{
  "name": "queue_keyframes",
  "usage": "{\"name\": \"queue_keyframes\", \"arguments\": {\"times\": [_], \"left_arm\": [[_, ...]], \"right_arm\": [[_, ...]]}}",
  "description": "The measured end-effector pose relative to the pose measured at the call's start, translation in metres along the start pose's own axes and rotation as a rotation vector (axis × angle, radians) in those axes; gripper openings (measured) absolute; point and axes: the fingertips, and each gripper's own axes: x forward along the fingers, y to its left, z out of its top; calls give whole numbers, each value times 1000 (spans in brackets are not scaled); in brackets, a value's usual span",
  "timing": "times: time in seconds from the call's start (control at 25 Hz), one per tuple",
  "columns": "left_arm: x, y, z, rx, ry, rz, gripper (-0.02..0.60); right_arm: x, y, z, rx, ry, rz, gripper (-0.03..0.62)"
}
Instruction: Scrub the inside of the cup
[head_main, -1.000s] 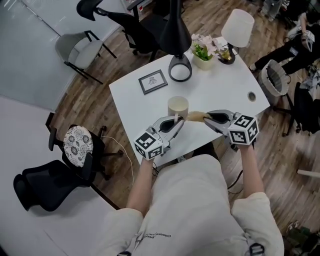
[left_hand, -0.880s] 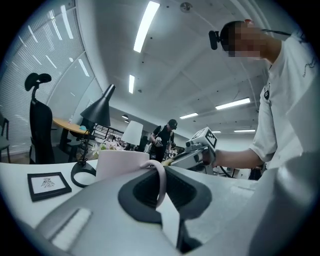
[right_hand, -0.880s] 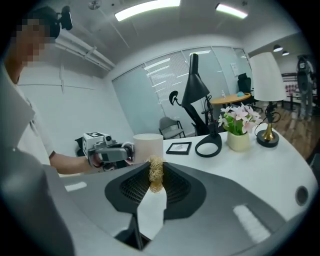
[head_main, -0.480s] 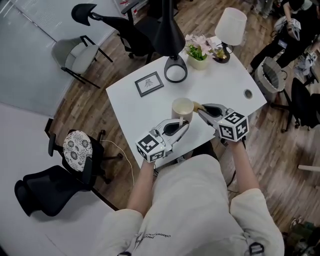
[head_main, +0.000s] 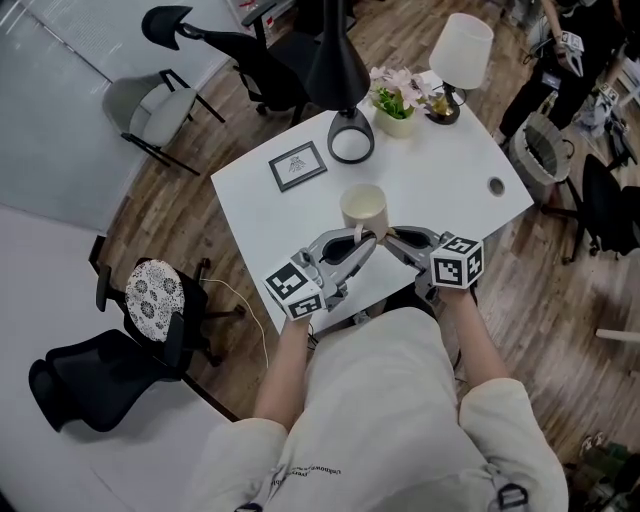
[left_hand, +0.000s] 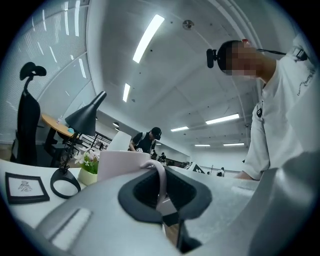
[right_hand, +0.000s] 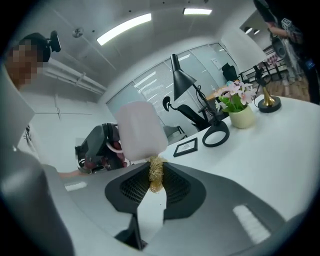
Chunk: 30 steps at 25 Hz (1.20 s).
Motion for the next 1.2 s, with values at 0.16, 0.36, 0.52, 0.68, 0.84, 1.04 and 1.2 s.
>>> {"name": "queue_keyframes", "arguments": {"times": [0.16, 0.36, 0.52, 0.68, 0.84, 1.04, 1.2], "left_arm": [[0, 4, -2, -14, -4, 2, 9], [1, 11, -6, 4, 17, 17, 9], [-2, 14, -11, 18, 40, 21, 9], [-6, 15, -19, 18, 52, 18, 8], [-7, 17, -24, 26, 70, 19, 6], [-4, 9, -28, 34, 76, 5, 6], [-5, 5, -30, 29, 79, -16, 5]], "right_arm": [[12, 23, -8, -25, 2, 53, 92], [13, 38, -11, -113, 59, 100, 92], [0, 35, -6, -183, 105, 75, 92], [-17, 25, 4, -230, 134, 37, 93], [-29, 16, 20, -278, 151, -13, 92], [-36, 5, 30, -314, 160, -69, 94], [-36, -6, 33, -325, 168, -109, 94]]}}
